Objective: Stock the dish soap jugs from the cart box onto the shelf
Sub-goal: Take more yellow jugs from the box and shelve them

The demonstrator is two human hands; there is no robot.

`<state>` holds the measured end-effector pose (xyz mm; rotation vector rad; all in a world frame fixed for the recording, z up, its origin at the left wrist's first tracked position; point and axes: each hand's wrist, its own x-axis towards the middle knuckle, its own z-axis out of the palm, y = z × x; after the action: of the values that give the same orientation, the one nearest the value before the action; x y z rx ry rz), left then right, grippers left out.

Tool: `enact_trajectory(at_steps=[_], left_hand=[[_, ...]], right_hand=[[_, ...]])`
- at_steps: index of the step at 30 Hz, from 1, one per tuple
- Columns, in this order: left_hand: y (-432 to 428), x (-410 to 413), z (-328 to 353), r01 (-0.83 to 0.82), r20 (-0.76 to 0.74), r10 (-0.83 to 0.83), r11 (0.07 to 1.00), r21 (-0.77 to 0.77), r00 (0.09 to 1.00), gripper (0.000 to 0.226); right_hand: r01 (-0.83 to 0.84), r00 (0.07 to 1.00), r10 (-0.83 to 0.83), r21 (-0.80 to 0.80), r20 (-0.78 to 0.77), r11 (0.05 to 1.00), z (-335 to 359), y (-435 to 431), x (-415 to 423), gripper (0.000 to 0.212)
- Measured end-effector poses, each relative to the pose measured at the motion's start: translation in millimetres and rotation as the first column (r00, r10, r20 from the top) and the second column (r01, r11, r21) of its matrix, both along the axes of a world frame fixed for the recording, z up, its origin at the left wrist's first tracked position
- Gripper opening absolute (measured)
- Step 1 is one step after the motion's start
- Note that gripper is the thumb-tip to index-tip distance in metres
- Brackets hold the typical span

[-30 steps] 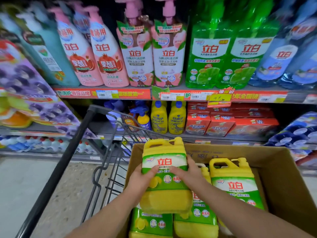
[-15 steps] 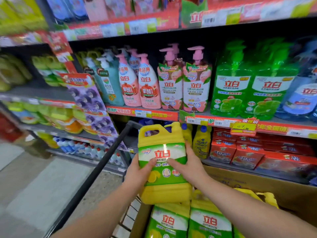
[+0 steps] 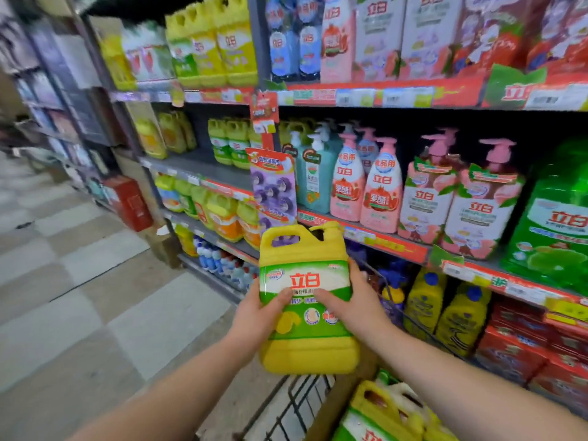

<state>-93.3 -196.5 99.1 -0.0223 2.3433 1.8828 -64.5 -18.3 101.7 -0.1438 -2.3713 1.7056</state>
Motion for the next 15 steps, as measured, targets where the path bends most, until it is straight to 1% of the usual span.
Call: enact_trajectory(at_steps=[2, 4, 7, 11, 15], left_hand=[[-29.0, -4.6, 6.4, -0.036, -0.025, 0.037, 0.999, 0.011, 0.999, 0.024], [-64.5, -8.7, 9.9, -0.061, -0.042, 0.062, 0.998, 0.024, 0.997, 0.031], [-128.2, -11.4, 13.2, -0.098, -0.041, 0.099, 0.995, 0.02, 0.994, 0.037], [-222.7, -18.9, 19.6, -0.137, -0.059, 0.138, 0.99, 0.033, 0.989, 0.034], [-315.8, -26.4, 26.7, -0.185, -0.104, 0.184, 0.983, -0.007, 0.977, 0.027]], right_hand=[[-0.045, 0.999, 0.045, -0.001, -0.012, 0.999, 5.4, -27.9, -10.7, 0.069], [-0.078, 0.996, 0.078, -0.004, -0.032, 0.997, 6.9, -62.2, -21.2, 0.062], [-0.116, 0.991, 0.117, 0.011, -0.062, 0.993, 11.3, -125.3, -34.2, 0.065], [-0.163, 0.984, 0.164, 0.017, -0.068, 0.987, 14.7, -221.2, -54.2, 0.069], [-0.205, 0.976, 0.207, 0.026, -0.067, 0.978, 18.3, -315.2, -75.1, 0.067]])
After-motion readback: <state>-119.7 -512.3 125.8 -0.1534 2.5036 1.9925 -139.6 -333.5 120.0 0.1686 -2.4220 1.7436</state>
